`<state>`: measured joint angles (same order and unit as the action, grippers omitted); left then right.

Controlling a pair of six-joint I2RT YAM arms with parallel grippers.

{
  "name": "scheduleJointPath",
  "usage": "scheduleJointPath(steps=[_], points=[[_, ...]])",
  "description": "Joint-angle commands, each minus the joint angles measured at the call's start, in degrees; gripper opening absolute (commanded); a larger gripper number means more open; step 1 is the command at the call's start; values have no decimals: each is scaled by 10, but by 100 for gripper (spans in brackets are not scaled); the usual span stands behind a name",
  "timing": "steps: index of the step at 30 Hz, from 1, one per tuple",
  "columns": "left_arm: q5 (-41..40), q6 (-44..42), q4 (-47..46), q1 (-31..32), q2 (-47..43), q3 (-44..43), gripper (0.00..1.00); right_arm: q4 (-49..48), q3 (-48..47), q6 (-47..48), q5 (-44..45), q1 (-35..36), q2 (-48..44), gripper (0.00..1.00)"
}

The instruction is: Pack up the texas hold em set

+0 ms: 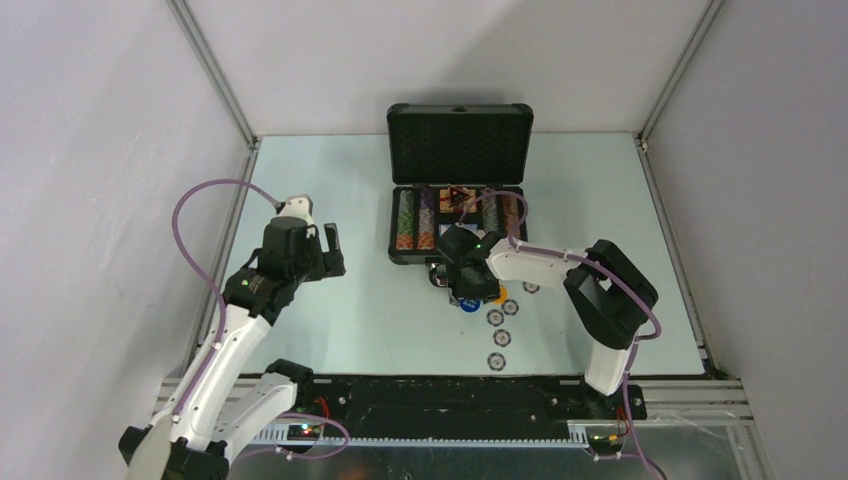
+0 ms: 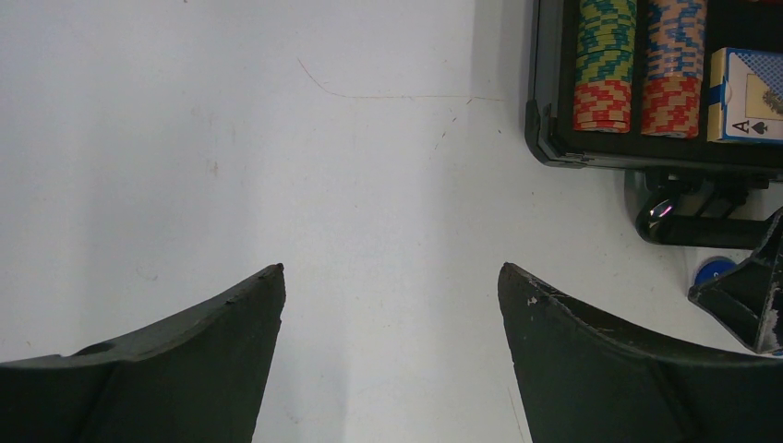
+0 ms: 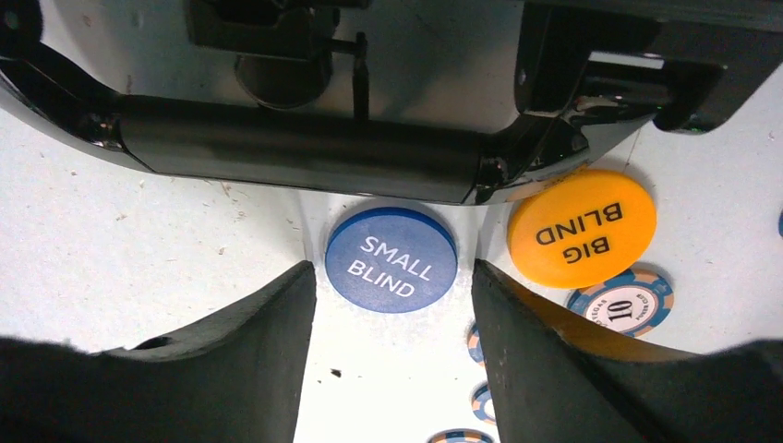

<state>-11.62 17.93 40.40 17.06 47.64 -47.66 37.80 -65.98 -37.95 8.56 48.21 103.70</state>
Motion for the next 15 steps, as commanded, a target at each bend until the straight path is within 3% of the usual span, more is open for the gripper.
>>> scheduleJointPath(steps=[1,15], points=[[3,-11,-15,-4,0,0,90,5,21,-13,-4,-2,-3,63],[3,-11,-15,-4,-3,0,90,-40,21,11,-16,-2,2,47]])
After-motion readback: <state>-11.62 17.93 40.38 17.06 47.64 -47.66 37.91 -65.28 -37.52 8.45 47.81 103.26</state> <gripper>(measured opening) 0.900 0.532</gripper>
